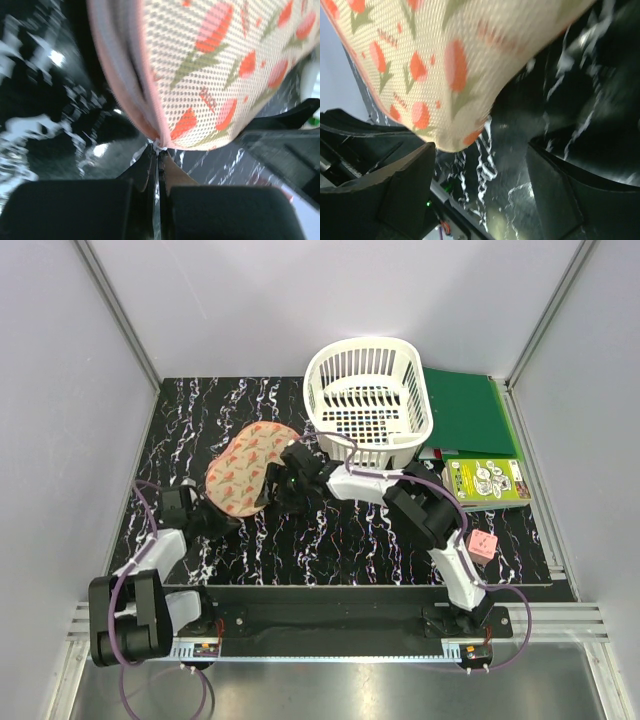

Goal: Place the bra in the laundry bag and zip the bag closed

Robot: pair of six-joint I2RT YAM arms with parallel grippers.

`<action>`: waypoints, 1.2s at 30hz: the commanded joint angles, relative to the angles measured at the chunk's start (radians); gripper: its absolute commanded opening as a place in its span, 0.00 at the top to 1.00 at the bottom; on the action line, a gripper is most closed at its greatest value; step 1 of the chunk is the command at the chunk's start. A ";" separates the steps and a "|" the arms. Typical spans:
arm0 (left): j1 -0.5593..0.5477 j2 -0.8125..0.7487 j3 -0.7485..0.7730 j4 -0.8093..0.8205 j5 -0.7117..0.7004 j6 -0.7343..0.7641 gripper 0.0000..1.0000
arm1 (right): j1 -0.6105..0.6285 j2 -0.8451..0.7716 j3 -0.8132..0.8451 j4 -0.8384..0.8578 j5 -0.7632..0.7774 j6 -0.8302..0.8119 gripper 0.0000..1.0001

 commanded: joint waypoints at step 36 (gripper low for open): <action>-0.228 -0.192 -0.119 0.028 0.080 -0.088 1.00 | 0.050 -0.143 -0.337 0.493 0.111 0.242 0.48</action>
